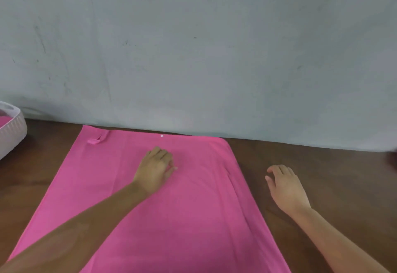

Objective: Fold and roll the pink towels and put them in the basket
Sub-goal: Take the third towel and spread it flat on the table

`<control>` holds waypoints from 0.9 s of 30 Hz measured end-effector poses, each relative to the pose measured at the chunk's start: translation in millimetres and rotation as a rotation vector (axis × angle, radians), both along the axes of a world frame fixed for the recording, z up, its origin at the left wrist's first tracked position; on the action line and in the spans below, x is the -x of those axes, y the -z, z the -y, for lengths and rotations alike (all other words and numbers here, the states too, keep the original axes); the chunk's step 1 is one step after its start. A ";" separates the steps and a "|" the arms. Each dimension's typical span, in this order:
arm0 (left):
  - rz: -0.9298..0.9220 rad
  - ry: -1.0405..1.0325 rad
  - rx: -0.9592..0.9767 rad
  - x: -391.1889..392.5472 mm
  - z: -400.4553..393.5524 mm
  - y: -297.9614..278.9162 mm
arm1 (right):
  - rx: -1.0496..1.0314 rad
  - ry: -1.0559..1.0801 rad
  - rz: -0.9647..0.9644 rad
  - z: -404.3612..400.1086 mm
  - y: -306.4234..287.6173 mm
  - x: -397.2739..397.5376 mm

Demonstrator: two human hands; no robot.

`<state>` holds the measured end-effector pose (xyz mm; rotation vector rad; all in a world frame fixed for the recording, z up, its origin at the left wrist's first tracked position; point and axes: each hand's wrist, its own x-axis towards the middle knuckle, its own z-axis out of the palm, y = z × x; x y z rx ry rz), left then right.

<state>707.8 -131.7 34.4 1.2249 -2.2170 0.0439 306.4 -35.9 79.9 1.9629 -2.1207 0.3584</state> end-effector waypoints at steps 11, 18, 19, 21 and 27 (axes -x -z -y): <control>-0.192 -0.029 -0.349 122.6 -187.4 30.1 | -0.285 0.115 0.493 -187.5 34.9 75.3; -0.303 -0.164 -0.377 145.3 -223.0 46.8 | -0.239 0.105 0.640 -255.7 65.3 51.3; -0.302 -0.162 -0.379 145.9 -223.2 45.8 | -0.228 0.134 0.632 -259.1 64.8 44.4; -0.308 -0.163 -0.381 148.0 -224.6 43.6 | -0.237 0.162 0.625 -262.0 63.2 34.3; -0.276 -0.175 -0.393 151.9 -227.8 41.5 | -0.334 0.174 0.641 -254.5 60.9 27.8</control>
